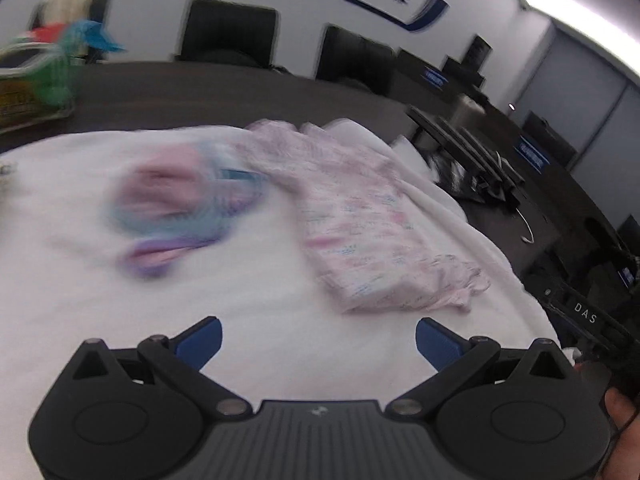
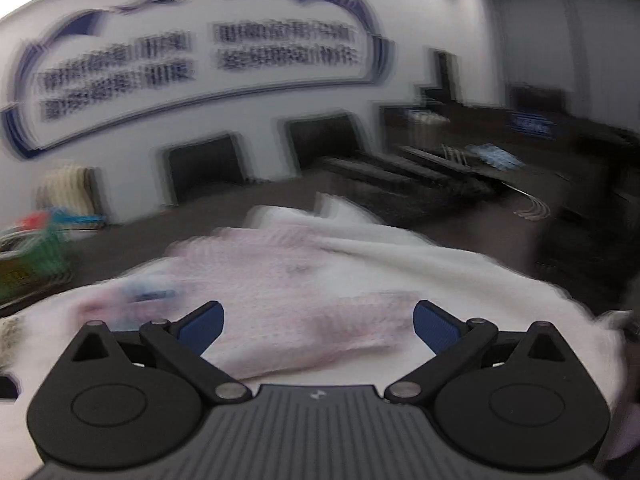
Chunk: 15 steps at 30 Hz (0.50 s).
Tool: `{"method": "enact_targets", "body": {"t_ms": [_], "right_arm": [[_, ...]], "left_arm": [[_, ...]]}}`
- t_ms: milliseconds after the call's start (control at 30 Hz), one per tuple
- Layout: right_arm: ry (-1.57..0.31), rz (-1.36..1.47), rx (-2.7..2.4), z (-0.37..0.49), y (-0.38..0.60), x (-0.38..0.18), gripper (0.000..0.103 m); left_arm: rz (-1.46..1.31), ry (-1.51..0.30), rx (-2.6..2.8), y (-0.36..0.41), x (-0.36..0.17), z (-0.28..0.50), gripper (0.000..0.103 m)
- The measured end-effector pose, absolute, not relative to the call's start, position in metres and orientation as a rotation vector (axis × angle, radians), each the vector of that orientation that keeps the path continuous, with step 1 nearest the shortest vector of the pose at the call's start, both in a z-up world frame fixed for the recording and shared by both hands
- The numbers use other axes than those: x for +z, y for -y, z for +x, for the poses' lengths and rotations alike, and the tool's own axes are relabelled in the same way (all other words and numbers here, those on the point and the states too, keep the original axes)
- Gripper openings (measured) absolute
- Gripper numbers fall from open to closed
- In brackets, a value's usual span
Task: Fold clothes
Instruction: 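Grasp the pink floral garment edges with both grippers and lift it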
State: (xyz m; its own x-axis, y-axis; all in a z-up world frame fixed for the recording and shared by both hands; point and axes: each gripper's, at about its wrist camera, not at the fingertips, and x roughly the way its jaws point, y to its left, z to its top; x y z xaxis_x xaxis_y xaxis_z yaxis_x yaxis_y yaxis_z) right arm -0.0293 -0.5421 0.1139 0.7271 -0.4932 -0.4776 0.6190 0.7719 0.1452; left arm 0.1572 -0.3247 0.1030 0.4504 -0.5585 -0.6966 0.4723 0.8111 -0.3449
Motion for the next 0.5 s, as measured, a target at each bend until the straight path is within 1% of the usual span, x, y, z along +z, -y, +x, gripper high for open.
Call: {"method": "enact_targets", "body": {"t_ms": [67, 100, 133, 167, 233, 267, 300, 333, 367, 400, 433, 467, 500], "right_arm": [[-0.502, 0.437, -0.632, -0.014, 0.595, 0.097, 0.103], [-0.546, 0.508, -0.597, -0.005, 0.613, 0.086, 0.101], [-0.594, 0.549, -0.574, 0.005, 0.627, 0.076, 0.099], [-0.637, 0.528, -0.569, 0.017, 0.632, 0.068, 0.097], [-0.677, 0.473, -0.546, 0.039, 0.636, 0.053, 0.095], [-0.703, 0.486, -0.536, 0.048, 0.642, 0.046, 0.092], [-0.729, 0.499, -0.526, 0.057, 0.647, 0.038, 0.084], [-0.752, 0.514, -0.519, 0.066, 0.653, 0.03, 0.075], [-0.76, 0.523, -0.52, 0.073, 0.655, 0.024, 0.067], [-0.753, 0.518, -0.525, 0.076, 0.656, 0.021, 0.058], [-0.746, 0.502, -0.533, 0.081, 0.655, 0.017, 0.051], [-0.744, 0.477, -0.544, 0.085, 0.653, 0.016, 0.041], [-0.741, 0.483, -0.544, 0.085, 0.651, 0.017, 0.004]], "left_arm": [[-0.096, -0.893, -0.645, 0.363, 0.081, 0.177, 0.099], [-0.082, -0.897, -0.634, 0.38, 0.069, 0.185, 0.095], [-0.079, -0.912, -0.615, 0.392, 0.06, 0.188, 0.088], [-0.075, -0.932, -0.605, 0.401, 0.051, 0.193, 0.086], [-0.082, -0.94, -0.59, 0.413, 0.038, 0.191, 0.085], [-0.069, -0.936, -0.579, 0.417, 0.031, 0.195, 0.084], [-0.046, -0.933, -0.561, 0.421, 0.026, 0.198, 0.08], [-0.034, -0.938, -0.568, 0.424, 0.021, 0.201, 0.057], [-0.039, -0.948, -0.586, 0.425, 0.016, 0.206, 0.038], [-0.063, -0.941, -0.597, 0.424, 0.016, 0.209, 0.034], [-0.104, -0.942, -0.618, 0.42, 0.016, 0.211, 0.01], [-0.16, -0.96, -0.643, 0.416, 0.016, 0.215, 0.005], [-0.219, -0.97, -0.651, 0.41, 0.02, 0.217, 0.005]]}}
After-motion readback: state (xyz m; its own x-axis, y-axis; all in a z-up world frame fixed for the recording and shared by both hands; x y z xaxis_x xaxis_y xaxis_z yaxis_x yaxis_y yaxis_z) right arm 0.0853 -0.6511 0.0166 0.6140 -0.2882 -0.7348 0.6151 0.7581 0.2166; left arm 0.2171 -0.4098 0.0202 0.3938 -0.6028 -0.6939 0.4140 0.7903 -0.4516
